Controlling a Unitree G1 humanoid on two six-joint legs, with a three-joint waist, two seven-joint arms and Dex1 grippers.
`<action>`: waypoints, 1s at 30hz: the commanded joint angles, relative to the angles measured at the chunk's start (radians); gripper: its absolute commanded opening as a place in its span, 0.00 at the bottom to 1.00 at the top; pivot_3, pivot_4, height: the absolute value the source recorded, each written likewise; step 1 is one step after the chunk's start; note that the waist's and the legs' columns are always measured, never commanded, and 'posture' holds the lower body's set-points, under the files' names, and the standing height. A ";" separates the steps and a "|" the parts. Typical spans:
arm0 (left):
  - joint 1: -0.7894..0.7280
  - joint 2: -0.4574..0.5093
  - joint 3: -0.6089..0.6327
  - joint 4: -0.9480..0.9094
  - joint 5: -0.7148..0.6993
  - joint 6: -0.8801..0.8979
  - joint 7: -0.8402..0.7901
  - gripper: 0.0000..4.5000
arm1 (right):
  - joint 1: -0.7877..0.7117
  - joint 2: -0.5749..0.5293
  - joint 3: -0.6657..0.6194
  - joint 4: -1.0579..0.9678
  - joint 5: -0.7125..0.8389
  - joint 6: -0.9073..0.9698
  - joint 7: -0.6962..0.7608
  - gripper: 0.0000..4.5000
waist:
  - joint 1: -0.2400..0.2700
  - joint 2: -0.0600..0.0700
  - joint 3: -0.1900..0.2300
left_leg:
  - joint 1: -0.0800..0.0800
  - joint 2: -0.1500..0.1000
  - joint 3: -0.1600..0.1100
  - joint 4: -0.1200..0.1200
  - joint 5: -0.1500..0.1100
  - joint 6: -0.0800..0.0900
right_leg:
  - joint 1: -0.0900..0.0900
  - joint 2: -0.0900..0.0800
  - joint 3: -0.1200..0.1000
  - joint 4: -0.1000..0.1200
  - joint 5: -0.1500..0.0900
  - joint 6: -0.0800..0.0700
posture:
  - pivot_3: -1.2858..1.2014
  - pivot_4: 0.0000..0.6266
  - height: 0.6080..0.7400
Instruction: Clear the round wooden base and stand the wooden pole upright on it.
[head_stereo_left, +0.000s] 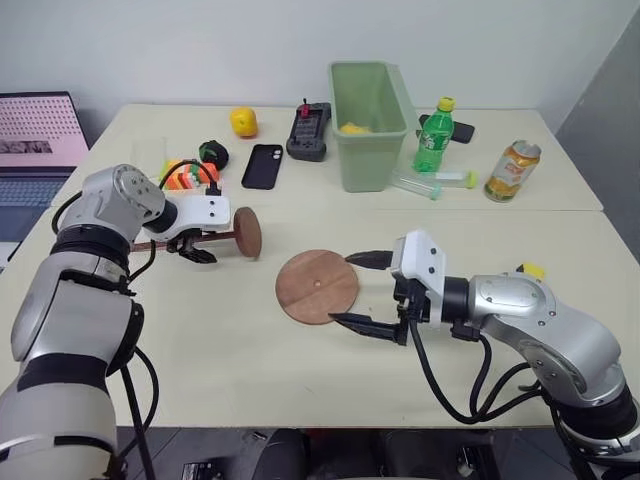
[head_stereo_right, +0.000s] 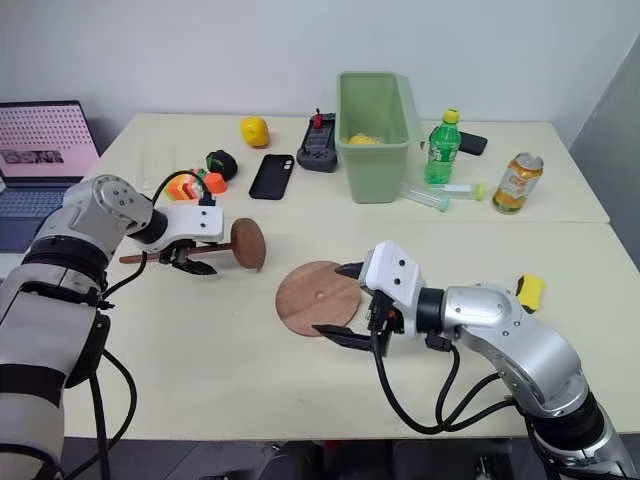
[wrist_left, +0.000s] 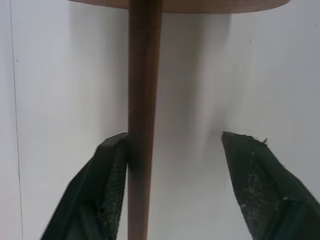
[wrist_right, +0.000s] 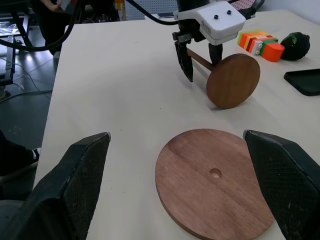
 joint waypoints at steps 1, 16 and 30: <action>-0.035 0.006 0.019 0.015 0.003 -0.008 0.003 0.50 | -0.006 -0.004 -0.024 -0.041 0.018 -0.006 -0.006 1.00 | 0.000 0.000 0.000 | 0.000 0.000 0.000 0.000 0.000 0.000 | 0.000 0.000 0.000 0.000 0.000 0.000 | 0.52 0.24 1.00; -0.066 0.063 0.143 -0.013 -0.109 0.010 -0.059 0.05 | 0.006 -0.037 -0.054 -0.040 0.023 -0.018 0.009 1.00 | -0.001 -0.001 0.000 | -0.004 0.000 -0.003 0.002 0.000 0.000 | -0.002 0.000 -0.003 0.000 0.000 0.000 | 0.52 0.24 1.00; 0.229 -0.090 0.649 -0.900 -0.866 0.877 -0.078 0.05 | 0.173 -0.129 -0.248 -0.124 0.088 -0.038 0.009 1.00 | -0.003 0.000 0.000 | -0.011 0.004 -0.015 0.005 0.004 -0.007 | -0.002 -0.005 -0.015 0.001 -0.001 0.001 | 0.52 0.24 1.00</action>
